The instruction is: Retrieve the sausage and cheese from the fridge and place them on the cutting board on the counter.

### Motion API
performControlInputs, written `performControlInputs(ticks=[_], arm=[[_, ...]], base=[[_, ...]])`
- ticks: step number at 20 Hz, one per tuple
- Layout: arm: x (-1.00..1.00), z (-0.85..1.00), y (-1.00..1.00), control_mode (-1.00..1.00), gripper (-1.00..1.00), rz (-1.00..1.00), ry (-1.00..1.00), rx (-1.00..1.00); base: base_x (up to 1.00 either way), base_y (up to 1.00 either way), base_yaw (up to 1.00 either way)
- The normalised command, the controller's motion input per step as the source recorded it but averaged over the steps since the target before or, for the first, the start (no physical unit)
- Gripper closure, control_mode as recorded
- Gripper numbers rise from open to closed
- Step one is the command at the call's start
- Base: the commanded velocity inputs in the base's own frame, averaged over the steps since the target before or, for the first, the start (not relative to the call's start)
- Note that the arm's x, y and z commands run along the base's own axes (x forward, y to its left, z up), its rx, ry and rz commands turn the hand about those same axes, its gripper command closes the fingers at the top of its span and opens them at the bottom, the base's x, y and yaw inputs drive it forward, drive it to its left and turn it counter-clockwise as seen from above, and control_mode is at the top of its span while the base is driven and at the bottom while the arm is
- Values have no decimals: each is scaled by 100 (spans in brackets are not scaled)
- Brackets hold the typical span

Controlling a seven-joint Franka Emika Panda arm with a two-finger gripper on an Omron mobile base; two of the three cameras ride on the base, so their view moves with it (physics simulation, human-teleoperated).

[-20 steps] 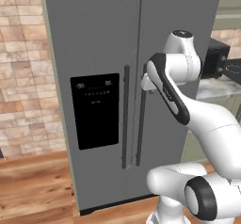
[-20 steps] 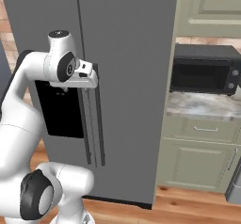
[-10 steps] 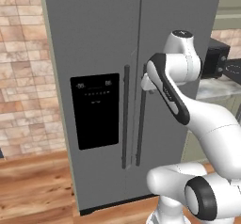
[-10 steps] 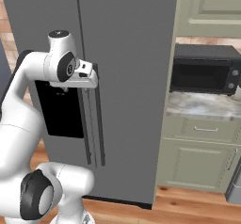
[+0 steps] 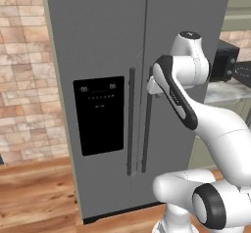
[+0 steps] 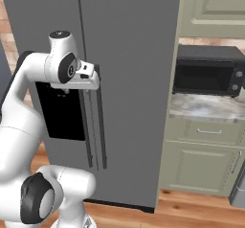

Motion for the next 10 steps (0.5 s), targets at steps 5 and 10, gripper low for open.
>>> performControlInputs(ticks=[5, 10], arm=[[0, 0, 0, -100, -100, 0, 0, 0], [-9, -6, -7, -100, -100, 1, 0, 0]], base=[[0, 0, 0], [0, 0, 0]])
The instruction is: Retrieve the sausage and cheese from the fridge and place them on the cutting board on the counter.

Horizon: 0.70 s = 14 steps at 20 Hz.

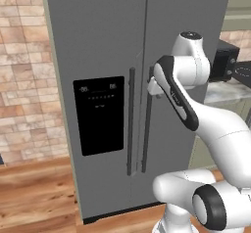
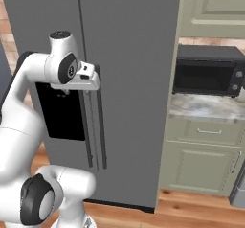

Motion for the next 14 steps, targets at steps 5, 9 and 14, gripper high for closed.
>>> performControlInputs(ticks=[5, 9, 14], arm=[[-25, -39, -11, -100, -100, 19, -39, 0], [-19, -44, -1, -100, -100, 24, -56, 4], [0, -50, -2, -100, -100, 6, -24, 5]], base=[[0, 0, 0], [0, 0, 0], [0, 0, 0]])
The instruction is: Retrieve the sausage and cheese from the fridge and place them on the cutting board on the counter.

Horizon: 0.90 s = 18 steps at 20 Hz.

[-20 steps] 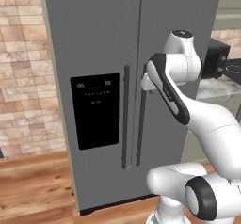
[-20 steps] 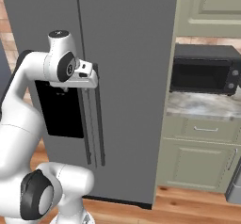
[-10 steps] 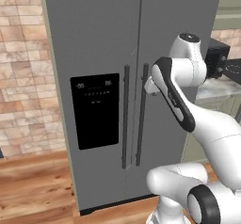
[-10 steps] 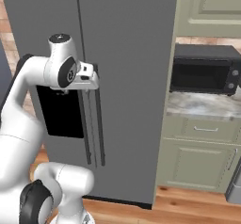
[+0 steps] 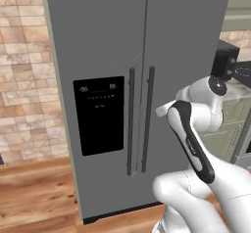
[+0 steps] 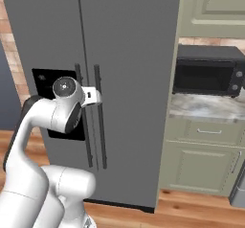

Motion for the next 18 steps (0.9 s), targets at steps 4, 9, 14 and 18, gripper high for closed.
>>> performControlInputs(ticks=[4, 9, 14, 18], arm=[[17, -47, 0, -100, -100, -4, 18, 0], [12, -10, 0, -100, -100, -16, 29, 3], [0, -8, 0, -100, -100, -16, 26, 7], [9, -23, 0, -100, -100, -13, 12, 13]], base=[[0, 0, 0], [0, 0, 0], [0, 0, 0], [0, 0, 0]])
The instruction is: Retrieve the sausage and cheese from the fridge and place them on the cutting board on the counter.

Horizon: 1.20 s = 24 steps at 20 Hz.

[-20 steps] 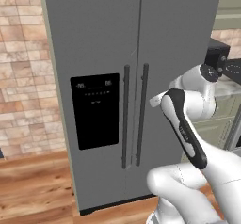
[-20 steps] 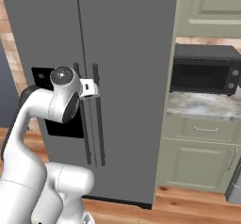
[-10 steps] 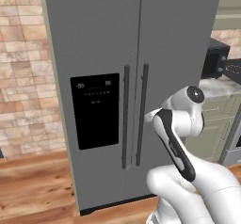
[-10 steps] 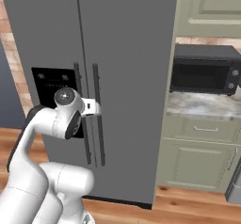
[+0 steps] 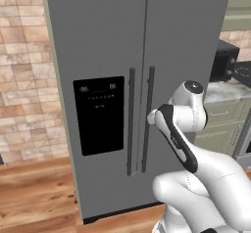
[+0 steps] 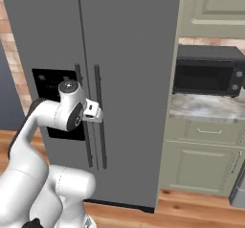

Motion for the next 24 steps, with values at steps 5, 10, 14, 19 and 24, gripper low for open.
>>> performControlInputs(ticks=[5, 10, 14, 19, 24], arm=[[7, -25, 0, -100, -100, -5, -2, 10], [18, -21, 3, -100, -100, -1, -19, 0], [22, -17, 2, -100, -100, 0, -26, 0], [26, -5, 0, -100, -100, -7, -5, -3], [25, 1, -2, -100, -100, -8, 2, -1]], base=[[0, 0, 0], [0, 0, 0], [0, 0, 0], [0, 0, 0], [0, 0, 0]])
